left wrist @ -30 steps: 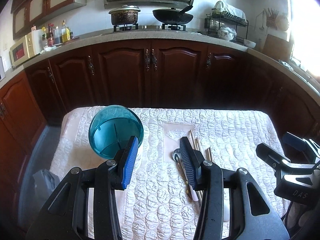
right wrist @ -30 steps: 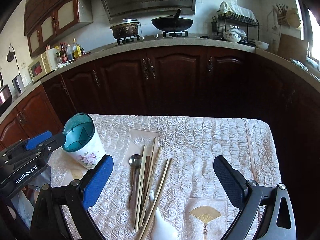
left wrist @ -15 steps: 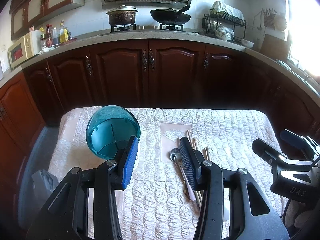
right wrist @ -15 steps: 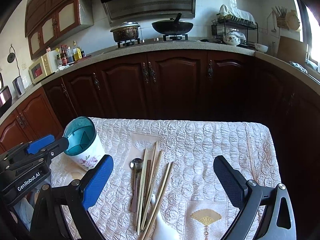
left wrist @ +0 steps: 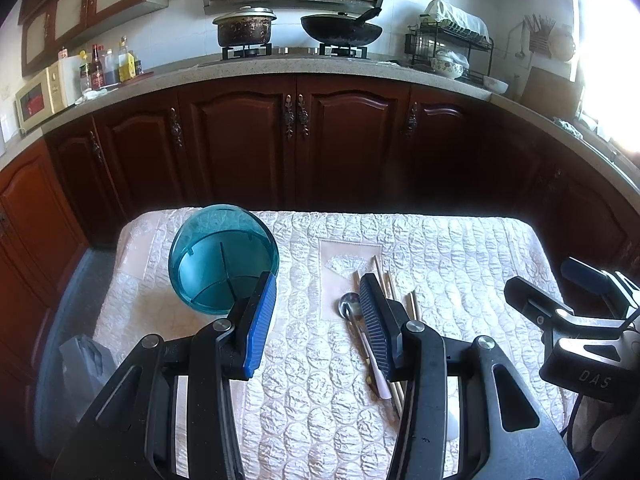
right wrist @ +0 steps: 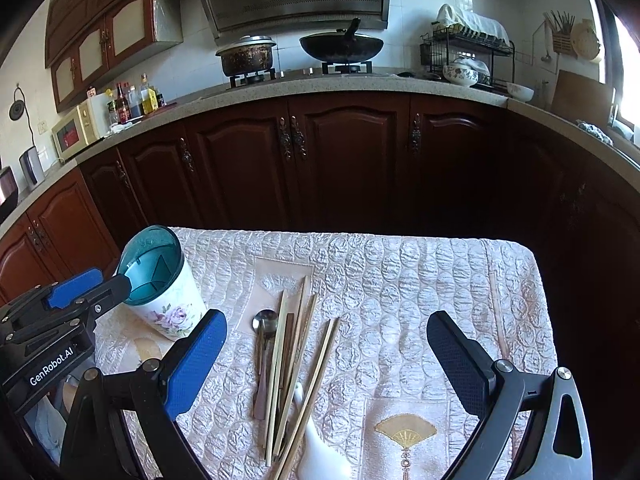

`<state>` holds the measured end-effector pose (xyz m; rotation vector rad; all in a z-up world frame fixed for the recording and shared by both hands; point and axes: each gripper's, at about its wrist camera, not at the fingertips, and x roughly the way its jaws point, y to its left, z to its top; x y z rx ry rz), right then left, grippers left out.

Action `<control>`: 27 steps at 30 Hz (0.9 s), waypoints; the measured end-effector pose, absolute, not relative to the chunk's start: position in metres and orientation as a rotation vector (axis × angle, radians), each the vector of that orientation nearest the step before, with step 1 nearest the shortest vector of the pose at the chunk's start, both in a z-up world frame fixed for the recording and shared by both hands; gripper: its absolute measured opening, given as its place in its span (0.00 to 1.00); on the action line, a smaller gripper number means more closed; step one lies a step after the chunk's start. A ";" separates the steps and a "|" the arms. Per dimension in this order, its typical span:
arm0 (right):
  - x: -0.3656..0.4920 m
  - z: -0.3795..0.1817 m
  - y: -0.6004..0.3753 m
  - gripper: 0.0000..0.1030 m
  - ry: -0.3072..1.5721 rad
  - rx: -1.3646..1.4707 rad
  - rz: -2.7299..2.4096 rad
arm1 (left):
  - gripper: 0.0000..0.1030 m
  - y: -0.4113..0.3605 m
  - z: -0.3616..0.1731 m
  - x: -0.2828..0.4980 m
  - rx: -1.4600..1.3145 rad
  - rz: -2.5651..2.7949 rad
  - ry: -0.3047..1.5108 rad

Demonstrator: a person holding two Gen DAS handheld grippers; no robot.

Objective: Organize utensils
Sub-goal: 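Bring both tools over the utensils lying on the placemat, then grasp the small fork with the left tool while the right tool grasps a wooden chopstick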

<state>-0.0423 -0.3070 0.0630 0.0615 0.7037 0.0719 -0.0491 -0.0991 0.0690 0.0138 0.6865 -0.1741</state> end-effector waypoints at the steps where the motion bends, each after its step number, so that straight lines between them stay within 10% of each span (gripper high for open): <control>1: -0.042 0.063 -0.307 0.97 0.705 0.060 0.071 | 0.42 -0.099 0.068 -0.049 0.014 -0.175 0.689; 27: -0.034 0.051 -0.307 0.97 0.741 0.034 0.061 | 0.42 -0.096 0.056 -0.041 0.007 -0.181 0.725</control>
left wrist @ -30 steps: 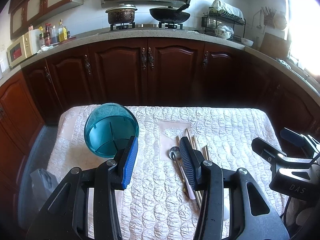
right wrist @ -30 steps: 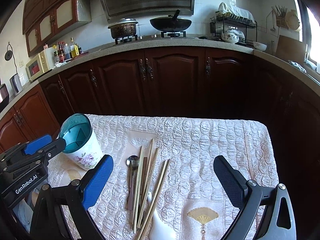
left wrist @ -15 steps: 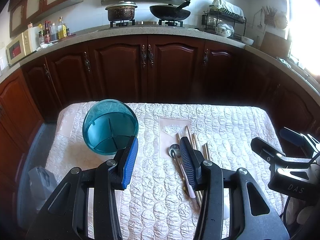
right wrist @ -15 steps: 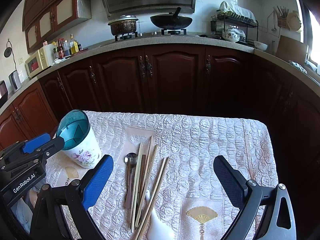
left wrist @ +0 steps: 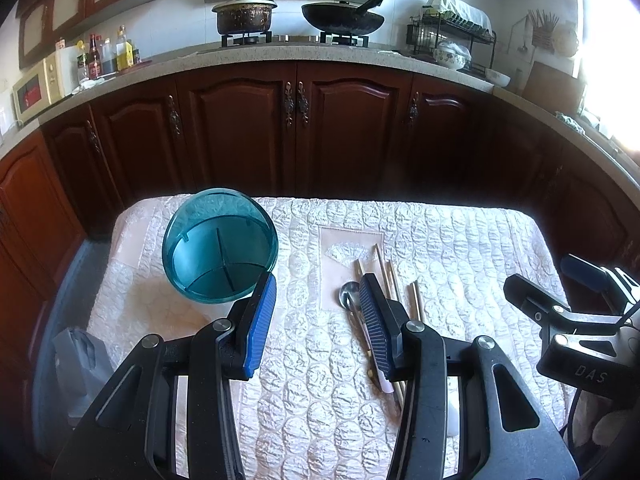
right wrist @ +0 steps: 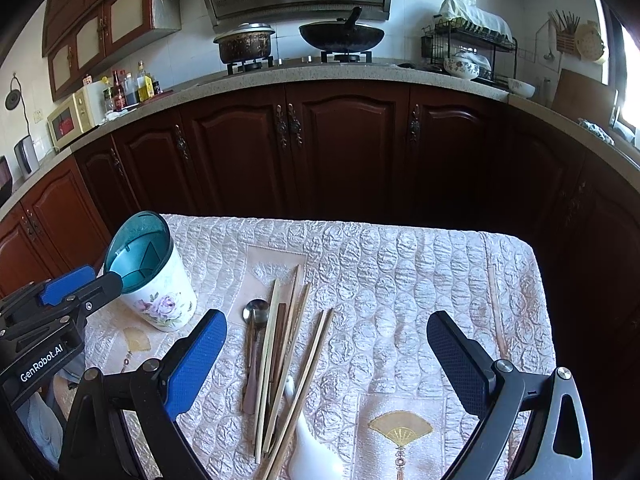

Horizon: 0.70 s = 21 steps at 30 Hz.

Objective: Organize utensils
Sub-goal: 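Grasp the small fork with the left tool while the right tool grasps a wooden chopstick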

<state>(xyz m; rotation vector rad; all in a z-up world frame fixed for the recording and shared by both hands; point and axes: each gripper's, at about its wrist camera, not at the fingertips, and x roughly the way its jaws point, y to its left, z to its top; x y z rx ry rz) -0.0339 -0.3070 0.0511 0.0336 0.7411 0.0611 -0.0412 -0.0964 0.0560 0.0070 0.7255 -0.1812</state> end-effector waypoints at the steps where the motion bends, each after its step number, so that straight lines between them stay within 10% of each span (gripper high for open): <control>1: -0.034 0.050 -0.307 0.97 0.743 0.032 0.060 | 0.42 -0.097 0.055 -0.041 0.007 -0.182 0.729; 21: -0.025 0.034 -0.309 0.97 0.789 0.031 0.057 | 0.42 -0.094 0.039 -0.033 0.004 -0.173 0.772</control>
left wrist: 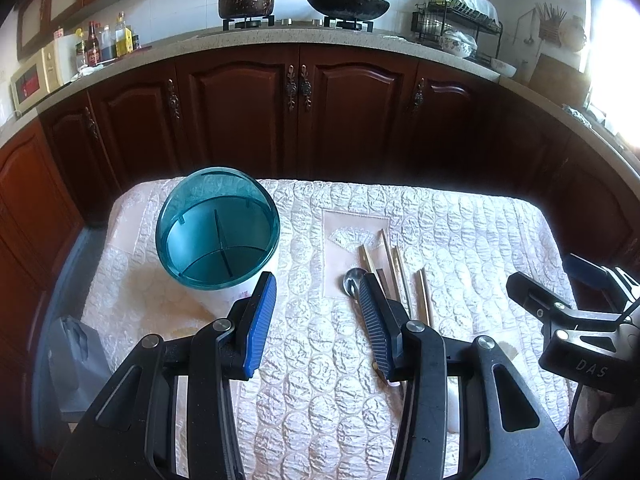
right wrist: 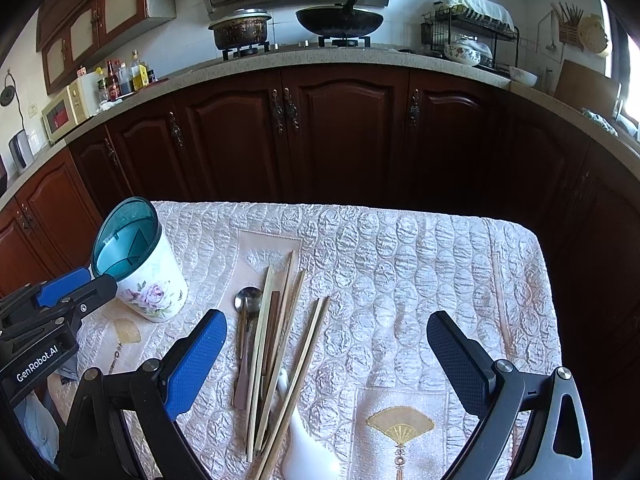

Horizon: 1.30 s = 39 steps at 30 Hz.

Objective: Organize utensils
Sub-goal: 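Grasp the small fork with the left tool while the right tool grasps a wooden chopstick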

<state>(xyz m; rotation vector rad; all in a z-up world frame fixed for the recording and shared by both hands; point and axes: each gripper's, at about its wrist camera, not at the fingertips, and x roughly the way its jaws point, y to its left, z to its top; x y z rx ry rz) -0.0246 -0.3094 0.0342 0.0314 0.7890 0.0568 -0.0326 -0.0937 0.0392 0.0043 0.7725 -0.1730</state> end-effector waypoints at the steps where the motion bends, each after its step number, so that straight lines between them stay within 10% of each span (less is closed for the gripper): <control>1: -0.024 0.033 -0.309 0.97 0.792 0.031 0.058 | 0.42 -0.094 0.039 -0.032 0.005 -0.173 0.773; 18: -0.009 0.005 -0.320 0.96 0.869 0.049 0.082 | 0.42 -0.085 0.010 -0.018 -0.064 -0.191 0.888; 30: 0.039 -0.070 -0.332 0.40 1.057 0.157 0.201 | 0.41 -0.099 -0.023 -0.003 -0.054 -0.236 0.995; 39: 0.067 -0.111 -0.332 0.20 1.154 0.237 0.256 | 0.41 -0.117 -0.044 0.015 -0.018 -0.262 1.057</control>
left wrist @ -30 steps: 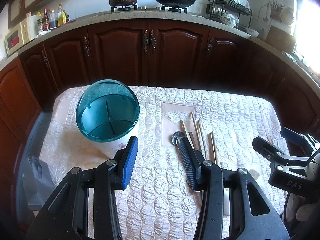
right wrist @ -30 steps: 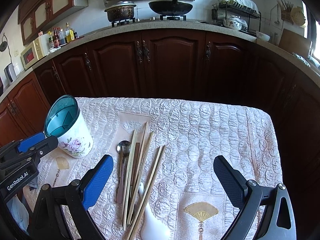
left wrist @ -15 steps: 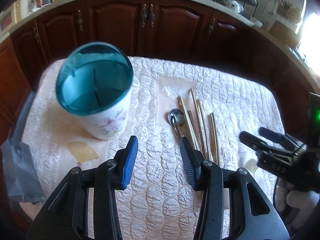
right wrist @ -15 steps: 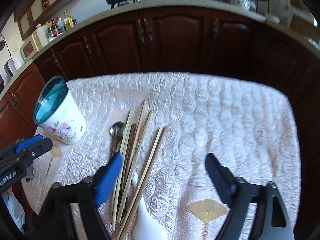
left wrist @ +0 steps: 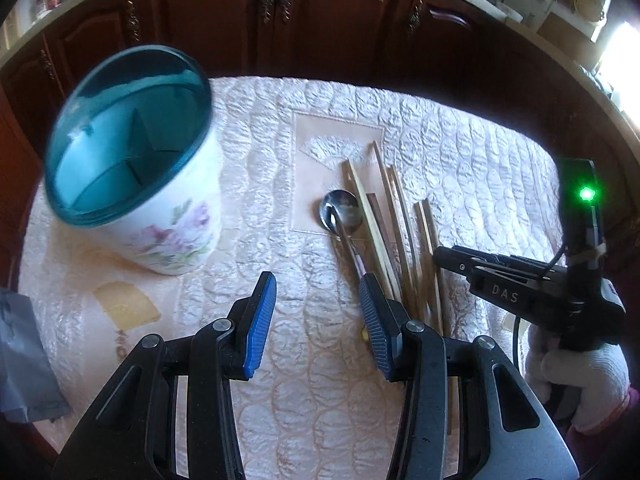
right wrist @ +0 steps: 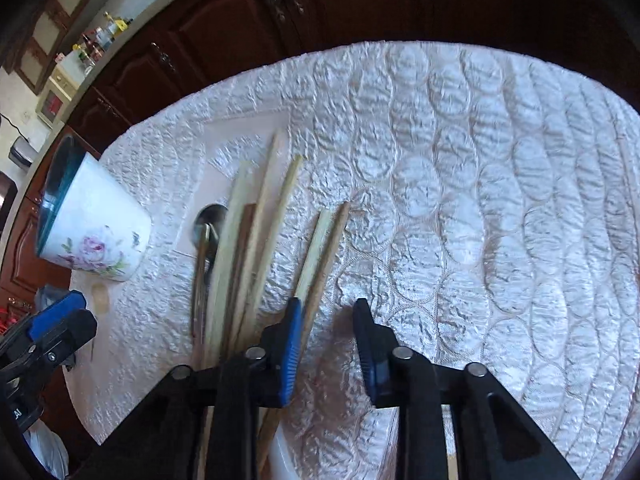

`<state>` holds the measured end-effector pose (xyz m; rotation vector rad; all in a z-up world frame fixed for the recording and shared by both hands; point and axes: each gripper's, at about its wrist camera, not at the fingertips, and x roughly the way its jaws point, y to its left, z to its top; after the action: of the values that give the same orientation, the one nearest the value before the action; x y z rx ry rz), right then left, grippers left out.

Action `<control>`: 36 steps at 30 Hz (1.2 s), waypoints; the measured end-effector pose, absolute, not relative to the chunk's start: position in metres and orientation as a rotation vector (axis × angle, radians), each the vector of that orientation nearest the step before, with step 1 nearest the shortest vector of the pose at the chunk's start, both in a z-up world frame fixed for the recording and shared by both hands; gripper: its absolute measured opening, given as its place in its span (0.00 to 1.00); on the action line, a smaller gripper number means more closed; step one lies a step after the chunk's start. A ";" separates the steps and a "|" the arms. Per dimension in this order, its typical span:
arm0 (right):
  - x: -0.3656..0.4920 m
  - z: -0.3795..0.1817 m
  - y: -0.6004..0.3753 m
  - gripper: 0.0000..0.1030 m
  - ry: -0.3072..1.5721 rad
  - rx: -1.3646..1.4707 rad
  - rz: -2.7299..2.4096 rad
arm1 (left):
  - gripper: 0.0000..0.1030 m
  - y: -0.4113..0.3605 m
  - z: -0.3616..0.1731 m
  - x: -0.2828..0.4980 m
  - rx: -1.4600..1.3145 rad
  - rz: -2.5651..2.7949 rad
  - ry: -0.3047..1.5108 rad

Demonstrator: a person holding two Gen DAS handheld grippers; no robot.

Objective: Organize utensils
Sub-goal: 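Grasp the small fork with the left tool while the right tool grasps a wooden chopstick, then carry the fork with the left tool while the right tool carries the chopstick above the teal-rimmed cup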

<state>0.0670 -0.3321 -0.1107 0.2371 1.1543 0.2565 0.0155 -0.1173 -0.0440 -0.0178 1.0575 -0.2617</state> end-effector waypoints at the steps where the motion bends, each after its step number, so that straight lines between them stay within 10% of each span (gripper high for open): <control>1: 0.067 -0.112 -0.332 0.16 1.152 0.247 0.264 | 0.41 -0.120 -0.047 0.019 -0.014 -0.264 1.066; 36: 0.077 -0.115 -0.381 0.12 1.142 0.318 0.303 | 0.07 -0.144 -0.082 0.082 -0.102 -0.272 1.167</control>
<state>0.0770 -0.3807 -0.1155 0.3182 1.1423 0.3029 0.0823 -0.1435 -0.0819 -0.1020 1.1670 -0.2721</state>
